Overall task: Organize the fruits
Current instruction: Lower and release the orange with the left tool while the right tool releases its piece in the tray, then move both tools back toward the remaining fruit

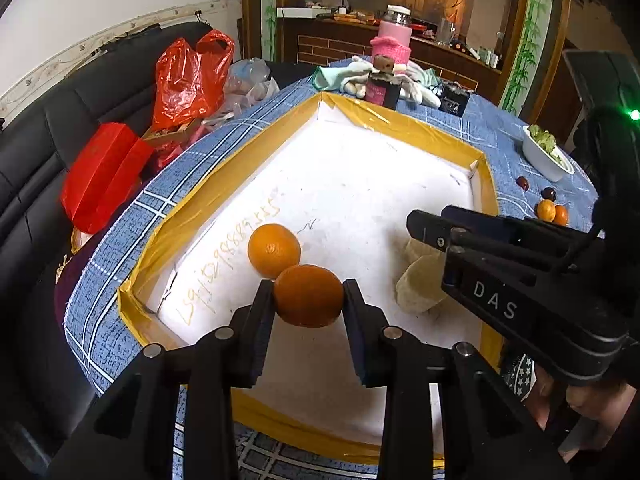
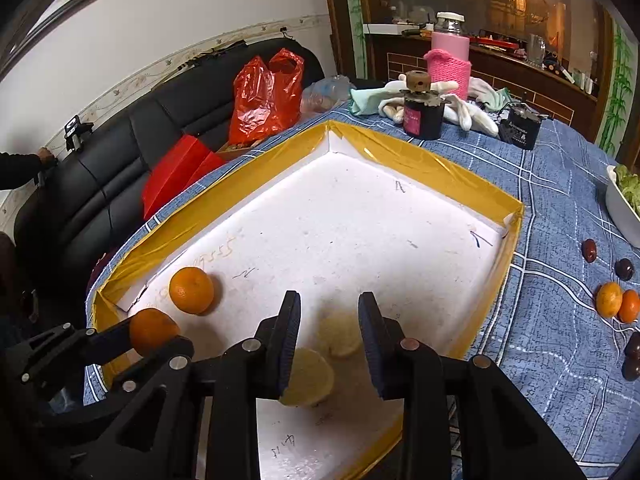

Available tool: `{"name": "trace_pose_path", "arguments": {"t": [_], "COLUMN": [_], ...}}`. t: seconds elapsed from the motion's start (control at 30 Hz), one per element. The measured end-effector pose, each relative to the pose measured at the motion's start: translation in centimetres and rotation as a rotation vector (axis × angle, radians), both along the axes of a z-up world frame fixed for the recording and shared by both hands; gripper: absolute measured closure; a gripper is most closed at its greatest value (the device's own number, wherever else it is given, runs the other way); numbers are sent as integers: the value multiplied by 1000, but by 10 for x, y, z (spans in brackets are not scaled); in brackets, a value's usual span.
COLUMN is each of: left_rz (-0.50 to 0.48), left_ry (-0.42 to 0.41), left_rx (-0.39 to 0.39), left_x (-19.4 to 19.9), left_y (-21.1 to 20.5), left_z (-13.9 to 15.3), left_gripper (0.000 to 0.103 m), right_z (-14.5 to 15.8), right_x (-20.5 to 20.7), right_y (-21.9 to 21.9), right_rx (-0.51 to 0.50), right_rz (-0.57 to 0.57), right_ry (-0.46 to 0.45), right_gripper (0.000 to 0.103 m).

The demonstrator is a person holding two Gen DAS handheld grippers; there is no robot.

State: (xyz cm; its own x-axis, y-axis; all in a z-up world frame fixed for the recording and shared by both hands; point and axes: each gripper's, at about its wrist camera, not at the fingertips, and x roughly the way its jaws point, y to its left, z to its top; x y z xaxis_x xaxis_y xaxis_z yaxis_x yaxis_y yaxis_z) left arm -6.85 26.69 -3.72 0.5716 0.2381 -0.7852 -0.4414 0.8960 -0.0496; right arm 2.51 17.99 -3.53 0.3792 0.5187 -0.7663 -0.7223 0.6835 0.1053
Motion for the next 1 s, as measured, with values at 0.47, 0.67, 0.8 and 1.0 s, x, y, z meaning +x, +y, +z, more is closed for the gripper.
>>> {"name": "trace_pose_path", "arguments": {"t": [0.47,0.67,0.8,1.0], "left_rz": [29,-15,-79,-280], "left_ry": [-57,-119,-162,-188], "left_rx": [32,28,42,65], "left_x": [-15,-12,-2,34], "left_y": [-14,-39,-69,-136], "left_z": [27,43,52,50], "left_gripper": [26,26,26,26], "right_z": [25,46,54,54], "right_x": [-11,-10,-6,13], "right_y": [-34,-80,-128,-226], "right_rx": [85,143,162,154], "right_rz": [-27,-96,-164,-341], "right_ry": [-21,-56,-97,-162], "right_gripper": [42,42,42,42]}}
